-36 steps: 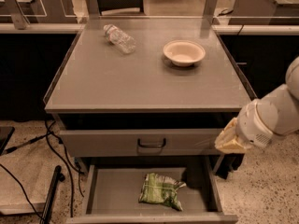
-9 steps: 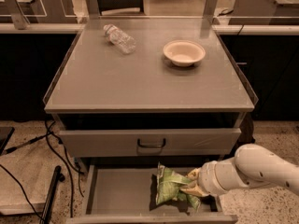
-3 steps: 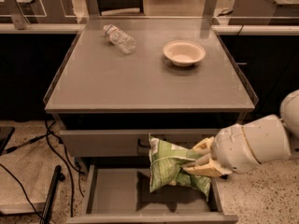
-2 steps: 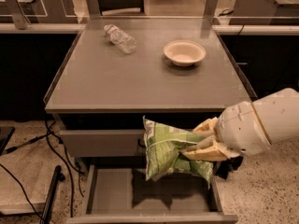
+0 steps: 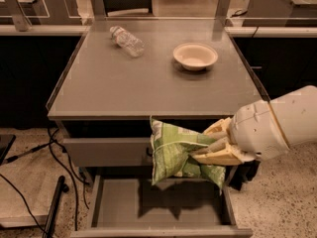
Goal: Pick green jalapeno chip bag from middle drawer and place on counter
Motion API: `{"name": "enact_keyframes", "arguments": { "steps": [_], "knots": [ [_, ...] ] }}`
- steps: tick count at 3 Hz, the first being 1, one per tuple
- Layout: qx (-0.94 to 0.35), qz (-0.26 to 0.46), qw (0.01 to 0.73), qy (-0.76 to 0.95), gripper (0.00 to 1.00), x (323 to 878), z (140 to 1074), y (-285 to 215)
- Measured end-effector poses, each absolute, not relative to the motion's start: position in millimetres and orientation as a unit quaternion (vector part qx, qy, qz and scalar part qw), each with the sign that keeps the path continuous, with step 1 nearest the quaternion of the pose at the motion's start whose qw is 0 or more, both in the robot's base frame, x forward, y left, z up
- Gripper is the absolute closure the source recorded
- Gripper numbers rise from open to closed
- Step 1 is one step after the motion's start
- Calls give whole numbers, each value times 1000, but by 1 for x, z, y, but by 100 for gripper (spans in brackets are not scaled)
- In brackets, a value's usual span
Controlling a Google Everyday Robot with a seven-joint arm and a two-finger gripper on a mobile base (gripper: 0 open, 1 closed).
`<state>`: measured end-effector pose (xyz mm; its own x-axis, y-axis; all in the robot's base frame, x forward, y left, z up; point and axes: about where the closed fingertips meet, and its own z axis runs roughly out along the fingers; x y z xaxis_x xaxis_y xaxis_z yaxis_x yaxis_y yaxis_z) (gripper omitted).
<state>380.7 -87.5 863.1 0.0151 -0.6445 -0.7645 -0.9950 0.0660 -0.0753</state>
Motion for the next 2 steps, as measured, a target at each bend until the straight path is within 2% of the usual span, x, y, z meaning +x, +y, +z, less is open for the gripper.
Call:
{"name": "enact_keyframes", "arguments": {
  "steps": [2],
  "knots": [
    [-648,255,359,621,100,426,912,-62]
  ]
}}
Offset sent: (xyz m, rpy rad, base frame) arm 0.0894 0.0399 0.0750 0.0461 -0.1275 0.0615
